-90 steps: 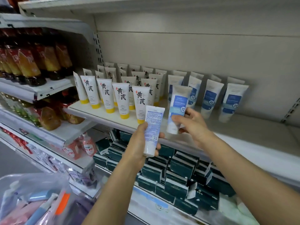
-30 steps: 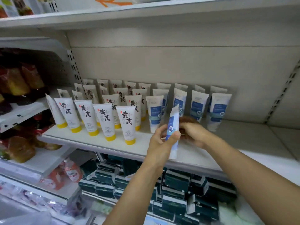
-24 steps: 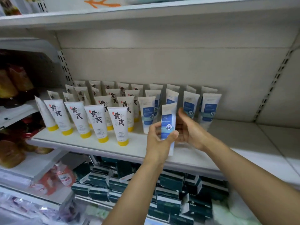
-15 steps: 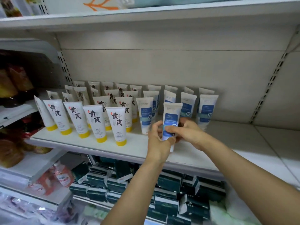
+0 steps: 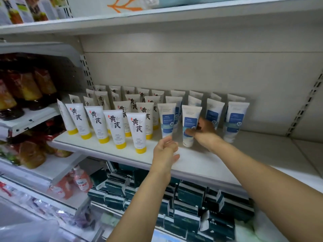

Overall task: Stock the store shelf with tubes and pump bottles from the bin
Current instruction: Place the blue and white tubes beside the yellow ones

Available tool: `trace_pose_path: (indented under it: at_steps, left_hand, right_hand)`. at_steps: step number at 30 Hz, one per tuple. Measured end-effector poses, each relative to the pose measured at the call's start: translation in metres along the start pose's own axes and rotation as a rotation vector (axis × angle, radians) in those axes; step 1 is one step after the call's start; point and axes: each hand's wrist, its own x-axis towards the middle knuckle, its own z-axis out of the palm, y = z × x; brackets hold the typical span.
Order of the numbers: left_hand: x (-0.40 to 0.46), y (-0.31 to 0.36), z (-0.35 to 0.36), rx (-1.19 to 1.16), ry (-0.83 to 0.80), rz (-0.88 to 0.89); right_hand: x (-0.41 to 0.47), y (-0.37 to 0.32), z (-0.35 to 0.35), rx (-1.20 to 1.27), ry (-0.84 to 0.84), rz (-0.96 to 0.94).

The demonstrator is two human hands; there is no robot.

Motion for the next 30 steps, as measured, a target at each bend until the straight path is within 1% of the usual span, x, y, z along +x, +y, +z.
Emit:
trace_pose_path:
  at_steps: [4,10,16,19,23,27,30]
  left_hand:
    - [-0.001,0.003,0.001,-0.016,-0.004,-0.023]
    - [-0.002,0.002,0.010,0.010,-0.036,-0.048]
    - [-0.002,0.008,0.028,0.078,-0.123,-0.032]
    - [-0.003,0.008,0.032,0.087,-0.129,-0.028]
    - [-0.005,0.006,0.034,0.050,-0.087,-0.020]
    - [-0.009,0.005,0.032,0.015,-0.030,0.003]
    - [-0.015,0.004,0.028,-0.056,0.029,0.049]
  right_hand:
    - [0.004,0.003,0.000,0.003,0.007,-0.015]
    - [0.003,0.006,-0.002,0.006,-0.033,-0.014]
    - [0.003,0.006,-0.006,-0.013,-0.079,-0.018]
    - [0.003,0.012,-0.010,-0.031,-0.091,-0.001]
    - [-0.002,0.022,-0.015,-0.046,-0.053,0.017]
    - [-0.011,0.033,-0.019,-0.152,0.021,0.051]
    - [-0.025,0.039,-0.023,-0.126,0.102,0.042]
